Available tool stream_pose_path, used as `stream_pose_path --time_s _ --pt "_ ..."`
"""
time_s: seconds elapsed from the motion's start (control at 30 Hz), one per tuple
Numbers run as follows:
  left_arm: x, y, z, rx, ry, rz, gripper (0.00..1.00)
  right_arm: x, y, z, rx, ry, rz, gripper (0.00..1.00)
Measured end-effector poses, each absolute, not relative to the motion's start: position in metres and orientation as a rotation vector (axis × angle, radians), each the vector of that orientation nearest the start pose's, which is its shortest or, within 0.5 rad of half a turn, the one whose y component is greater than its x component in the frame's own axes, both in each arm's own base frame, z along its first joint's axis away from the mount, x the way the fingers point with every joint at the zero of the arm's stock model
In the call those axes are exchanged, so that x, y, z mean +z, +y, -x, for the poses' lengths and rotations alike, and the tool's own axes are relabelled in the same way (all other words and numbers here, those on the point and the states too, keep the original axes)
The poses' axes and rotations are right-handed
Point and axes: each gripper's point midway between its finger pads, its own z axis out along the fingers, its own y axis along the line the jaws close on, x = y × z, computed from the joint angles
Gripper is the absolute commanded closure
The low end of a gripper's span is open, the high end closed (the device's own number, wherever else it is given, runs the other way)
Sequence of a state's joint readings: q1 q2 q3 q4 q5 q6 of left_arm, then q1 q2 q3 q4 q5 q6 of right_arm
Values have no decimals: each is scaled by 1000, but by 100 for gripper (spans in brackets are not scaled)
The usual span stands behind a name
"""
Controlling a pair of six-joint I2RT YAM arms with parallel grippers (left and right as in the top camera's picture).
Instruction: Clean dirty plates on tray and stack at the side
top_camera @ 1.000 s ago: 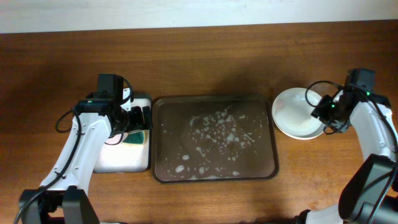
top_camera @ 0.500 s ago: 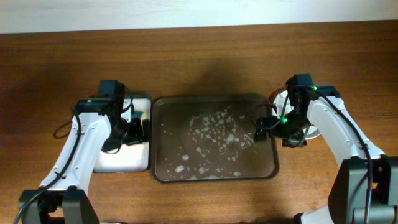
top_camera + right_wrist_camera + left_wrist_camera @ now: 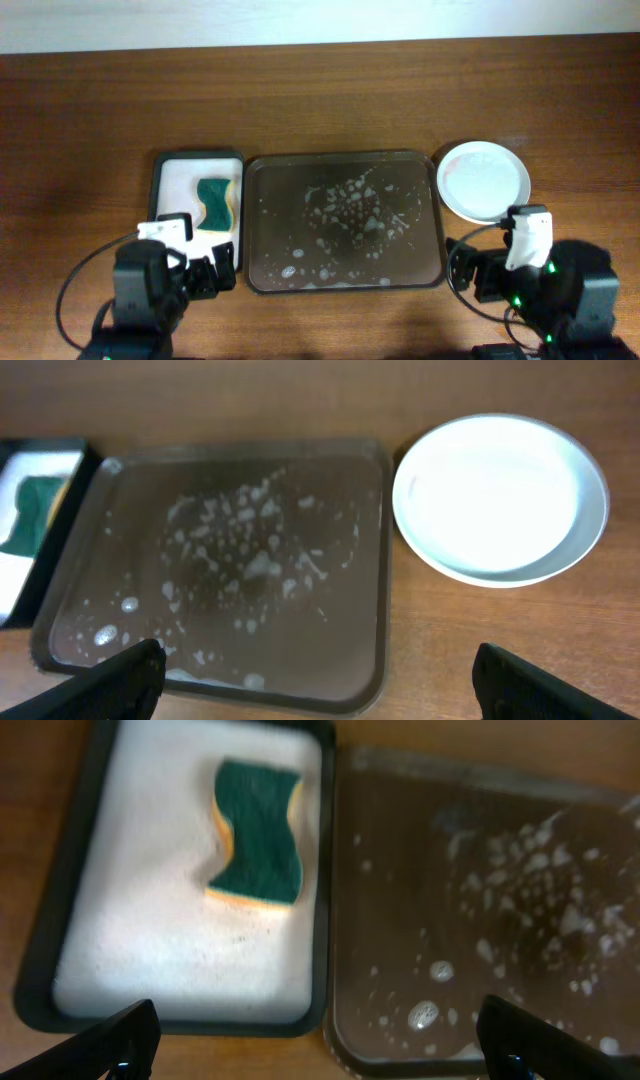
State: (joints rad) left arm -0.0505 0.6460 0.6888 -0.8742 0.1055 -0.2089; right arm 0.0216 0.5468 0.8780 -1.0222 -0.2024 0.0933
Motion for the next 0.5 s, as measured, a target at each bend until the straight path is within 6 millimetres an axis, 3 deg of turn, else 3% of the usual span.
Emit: stream_pose_path --time_s 0.1,0.5 --pt "180 -29 -209 -254 2305 128 1 243 38 -185 284 2202 33 1" --pt "181 -29 -209 -255 2300 128 1 244 33 -182 247 2190 32 1"
